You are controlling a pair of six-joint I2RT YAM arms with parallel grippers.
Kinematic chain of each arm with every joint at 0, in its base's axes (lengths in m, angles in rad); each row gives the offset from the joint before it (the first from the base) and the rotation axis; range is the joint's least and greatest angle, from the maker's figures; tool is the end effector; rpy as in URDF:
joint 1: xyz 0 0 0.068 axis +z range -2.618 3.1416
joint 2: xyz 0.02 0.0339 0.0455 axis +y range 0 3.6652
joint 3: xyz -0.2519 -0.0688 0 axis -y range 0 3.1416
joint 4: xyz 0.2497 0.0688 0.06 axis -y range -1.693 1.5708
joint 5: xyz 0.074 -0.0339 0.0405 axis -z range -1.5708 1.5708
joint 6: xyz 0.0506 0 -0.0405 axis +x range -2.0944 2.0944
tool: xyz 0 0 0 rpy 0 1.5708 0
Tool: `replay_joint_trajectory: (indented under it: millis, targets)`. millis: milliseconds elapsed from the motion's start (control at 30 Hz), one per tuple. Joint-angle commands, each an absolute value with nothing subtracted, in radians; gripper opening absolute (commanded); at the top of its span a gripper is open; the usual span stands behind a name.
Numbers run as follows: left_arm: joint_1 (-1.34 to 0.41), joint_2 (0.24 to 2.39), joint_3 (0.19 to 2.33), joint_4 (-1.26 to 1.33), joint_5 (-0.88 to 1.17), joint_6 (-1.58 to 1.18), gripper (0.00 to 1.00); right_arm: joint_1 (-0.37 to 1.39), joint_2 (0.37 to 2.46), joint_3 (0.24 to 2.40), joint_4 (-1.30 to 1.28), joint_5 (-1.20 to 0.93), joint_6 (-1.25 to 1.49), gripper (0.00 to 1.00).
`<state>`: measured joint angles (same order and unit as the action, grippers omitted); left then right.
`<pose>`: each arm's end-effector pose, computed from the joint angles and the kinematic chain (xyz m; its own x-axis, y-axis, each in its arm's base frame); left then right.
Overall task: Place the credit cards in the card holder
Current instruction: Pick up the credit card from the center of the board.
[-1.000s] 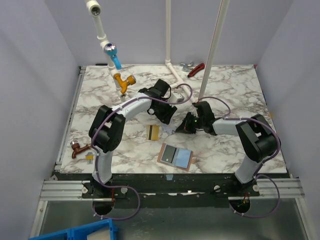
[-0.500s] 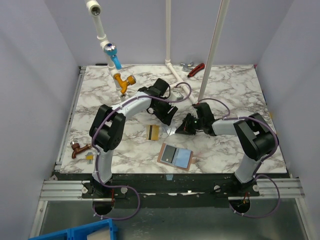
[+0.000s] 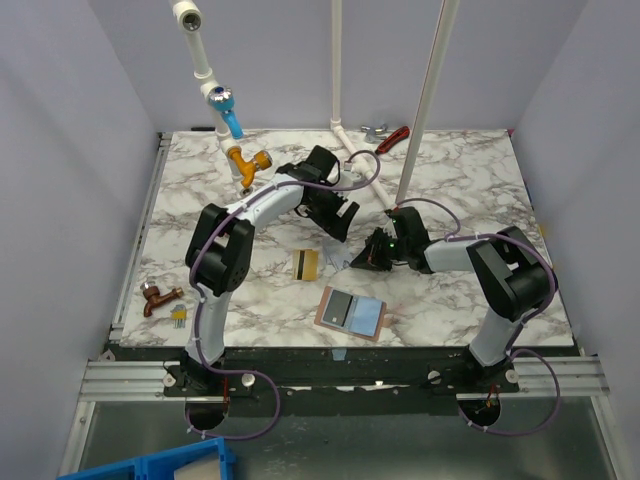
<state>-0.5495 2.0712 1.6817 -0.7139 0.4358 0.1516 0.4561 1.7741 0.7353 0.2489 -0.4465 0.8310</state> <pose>0.3714 -0.2525 0.1882 -0.6566 0.5626 -0.5023 0.7433 0.5956 -0.3045 0.2897 0.1665 0.0905 -0.9249 0.2883 -0.2480 0.0192 0.6867 0.7267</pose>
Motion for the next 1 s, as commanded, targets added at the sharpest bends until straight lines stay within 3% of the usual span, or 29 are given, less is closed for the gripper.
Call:
replay_joint_trajectory:
  millis: [0, 767, 967]
  targets:
    - [-0.541, 2.135, 1.748, -0.801, 0.499, 0.152, 0.80, 0.449, 1.808, 0.705, 0.237, -0.437, 0.825, 0.01]
    - [-0.530, 2.211, 1.800, -0.900, 0.595, 0.207, 0.72, 0.449, 1.809, 0.678, 0.247, -0.435, 0.836, 0.01]
    - [-0.529, 2.212, 1.810, -0.922, 0.636, 0.213, 0.63, 0.449, 1.814, 0.677, 0.252, -0.434, 0.838, 0.01]
